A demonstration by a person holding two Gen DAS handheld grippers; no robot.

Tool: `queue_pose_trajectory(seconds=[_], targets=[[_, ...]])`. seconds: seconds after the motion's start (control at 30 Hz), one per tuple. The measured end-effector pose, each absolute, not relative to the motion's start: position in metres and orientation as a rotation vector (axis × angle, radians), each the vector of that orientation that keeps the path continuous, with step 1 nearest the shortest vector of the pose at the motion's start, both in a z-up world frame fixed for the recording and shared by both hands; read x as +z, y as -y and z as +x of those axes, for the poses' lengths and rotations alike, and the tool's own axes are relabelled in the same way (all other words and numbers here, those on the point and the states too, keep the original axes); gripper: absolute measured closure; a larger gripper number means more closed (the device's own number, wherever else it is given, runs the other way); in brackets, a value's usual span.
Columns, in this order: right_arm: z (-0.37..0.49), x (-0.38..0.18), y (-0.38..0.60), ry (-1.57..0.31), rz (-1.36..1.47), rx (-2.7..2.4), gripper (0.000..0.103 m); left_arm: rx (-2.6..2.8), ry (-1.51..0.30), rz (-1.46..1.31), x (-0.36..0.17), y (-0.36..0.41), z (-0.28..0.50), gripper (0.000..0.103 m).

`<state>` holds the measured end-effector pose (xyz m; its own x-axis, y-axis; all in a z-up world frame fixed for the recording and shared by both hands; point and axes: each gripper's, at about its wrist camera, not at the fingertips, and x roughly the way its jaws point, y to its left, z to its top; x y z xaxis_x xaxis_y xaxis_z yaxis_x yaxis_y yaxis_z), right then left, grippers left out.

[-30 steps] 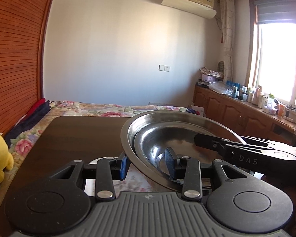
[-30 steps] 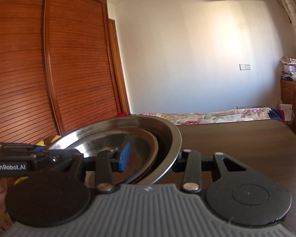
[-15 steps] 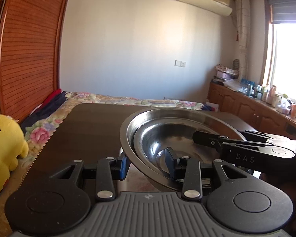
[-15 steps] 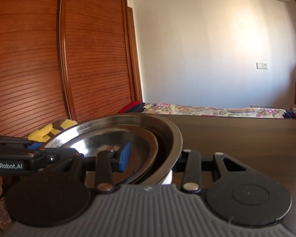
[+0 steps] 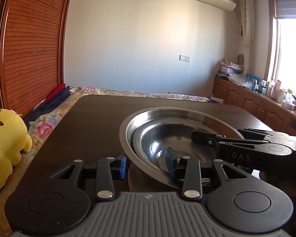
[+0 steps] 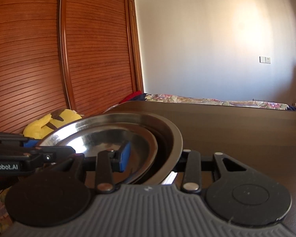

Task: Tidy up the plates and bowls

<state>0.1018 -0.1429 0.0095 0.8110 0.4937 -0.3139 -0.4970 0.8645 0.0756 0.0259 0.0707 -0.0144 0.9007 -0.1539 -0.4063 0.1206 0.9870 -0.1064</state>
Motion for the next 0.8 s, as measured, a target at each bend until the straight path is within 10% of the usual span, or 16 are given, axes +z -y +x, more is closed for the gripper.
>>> queue_pose_trajectory(seconds=[0.33, 0.5, 0.8], targets=[[0.105, 0.013, 0.138, -0.358, -0.026, 0.533, 0.059, -0.128, -0.421, -0.063, -0.013, -0.067, 0.022, 0.062], [0.105, 0.016, 0.135, -0.370, -0.058, 0.517, 0.037, -0.109, -0.434, -0.065, -0.013, -0.071, 0.025, 0.051], [0.102, 0.020, 0.135, -0.373, -0.091, 0.485, 0.028, -0.102, -0.424, -0.059, -0.009, -0.070, 0.022, 0.038]])
